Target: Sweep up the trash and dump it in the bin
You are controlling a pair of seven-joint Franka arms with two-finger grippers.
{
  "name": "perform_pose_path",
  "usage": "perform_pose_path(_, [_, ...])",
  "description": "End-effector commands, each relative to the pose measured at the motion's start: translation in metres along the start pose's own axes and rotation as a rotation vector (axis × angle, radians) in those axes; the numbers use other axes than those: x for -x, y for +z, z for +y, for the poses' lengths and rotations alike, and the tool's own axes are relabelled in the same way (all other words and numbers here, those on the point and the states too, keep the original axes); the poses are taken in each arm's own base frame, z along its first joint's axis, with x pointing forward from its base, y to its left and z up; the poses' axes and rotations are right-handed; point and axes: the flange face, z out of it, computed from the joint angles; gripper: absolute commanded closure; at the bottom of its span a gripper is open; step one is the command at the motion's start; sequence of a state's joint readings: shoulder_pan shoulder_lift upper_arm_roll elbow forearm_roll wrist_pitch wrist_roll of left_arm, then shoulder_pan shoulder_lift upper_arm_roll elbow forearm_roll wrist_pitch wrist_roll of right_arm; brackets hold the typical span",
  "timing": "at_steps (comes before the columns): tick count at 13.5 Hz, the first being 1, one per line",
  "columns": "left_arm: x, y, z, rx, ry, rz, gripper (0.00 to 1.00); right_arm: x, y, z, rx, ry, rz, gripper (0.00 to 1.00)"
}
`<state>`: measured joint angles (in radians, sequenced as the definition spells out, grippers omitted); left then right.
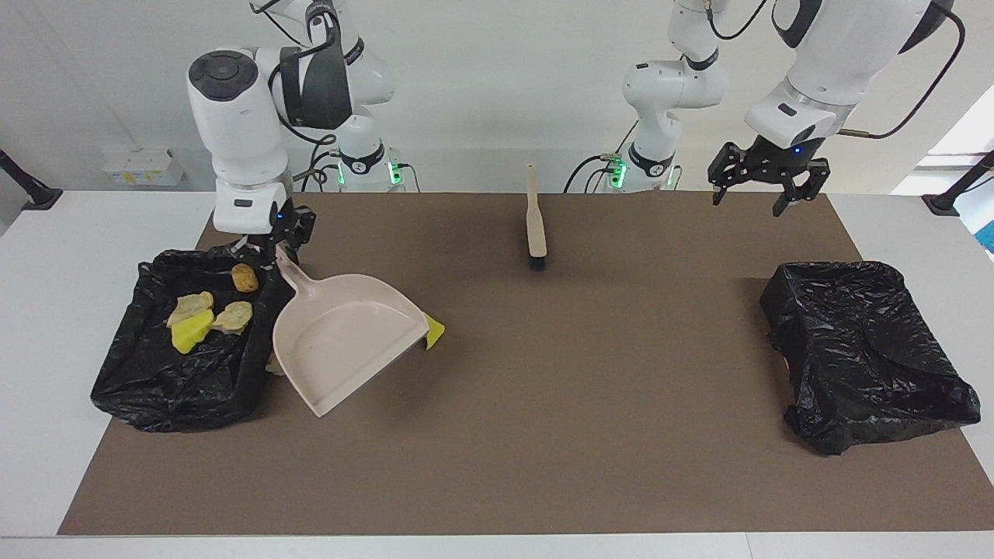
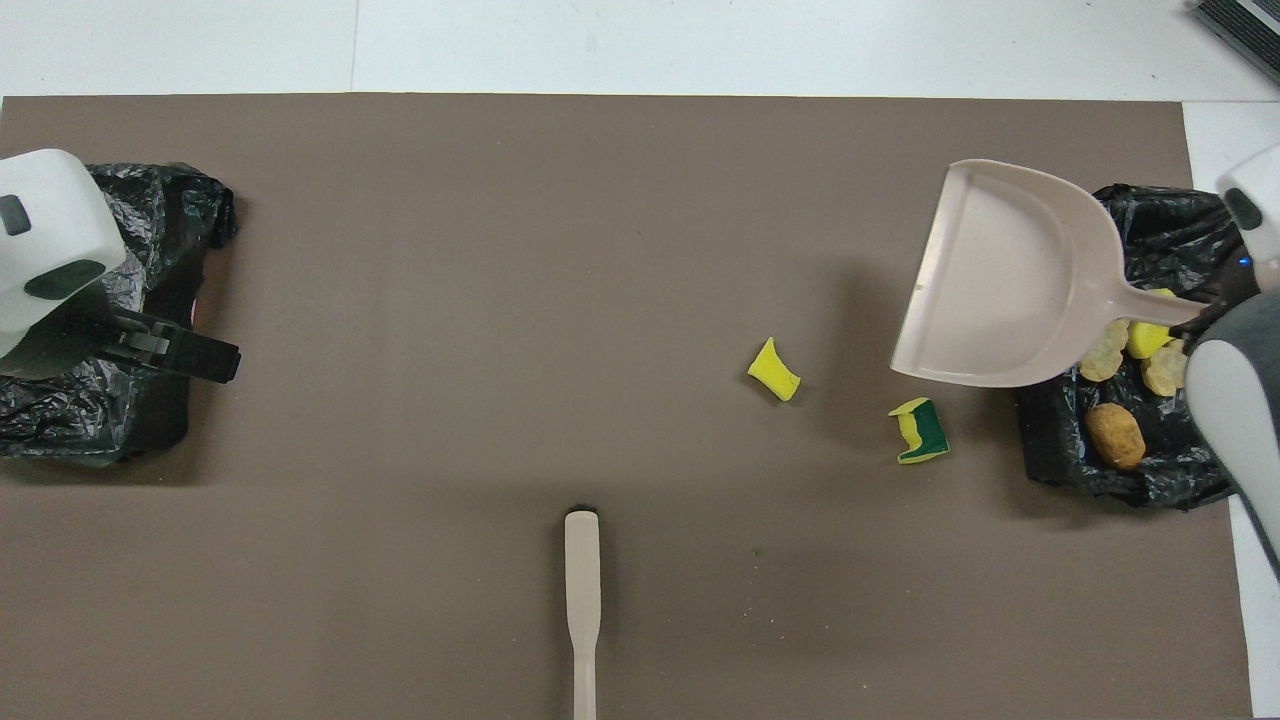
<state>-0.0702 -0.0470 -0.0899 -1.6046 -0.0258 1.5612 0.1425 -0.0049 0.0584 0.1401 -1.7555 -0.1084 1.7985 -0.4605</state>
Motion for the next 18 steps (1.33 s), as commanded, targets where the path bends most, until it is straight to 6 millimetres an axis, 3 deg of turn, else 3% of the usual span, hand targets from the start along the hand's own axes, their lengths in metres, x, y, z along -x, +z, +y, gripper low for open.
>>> perform_pose_path(1, [0.002,-0.001,-0.003,0.008,0.003,0.013,0.00,-0.029,0.014,-0.044,-0.105,0.231,0.003,1.00])
perform_pose_path(4, [0.003,-0.001,-0.003,0.007,0.003,0.008,0.00,-0.066,0.026,-0.110,-0.152,0.393,-0.023,1.00])
perform_pose_path(7, [0.003,-0.001,-0.003,0.007,0.003,0.008,0.00,-0.092,0.031,-0.156,-0.248,0.517,-0.040,1.00])
perform_pose_path(8, [0.003,-0.001,-0.003,0.007,0.003,0.008,0.00,-0.105,0.039,-0.182,-0.248,0.532,-0.052,1.00])
perform_pose_path(10, [0.003,-0.001,-0.005,0.006,0.000,0.008,0.00,-0.122,0.050,-0.212,-0.254,0.569,-0.034,1.00])
perform_pose_path(12, [0.003,-0.001,-0.004,0.006,0.001,0.007,0.00,-0.137,0.071,-0.235,-0.249,0.587,-0.054,1.00])
perform_pose_path(15, [0.003,-0.001,-0.005,0.006,0.000,0.007,0.00,-0.177,0.098,-0.273,-0.244,0.638,-0.065,1.00])
perform_pose_path(18, [0.003,-0.001,-0.004,0.006,0.001,0.007,0.00,-0.203,0.121,-0.291,-0.241,0.651,-0.050,1.00])
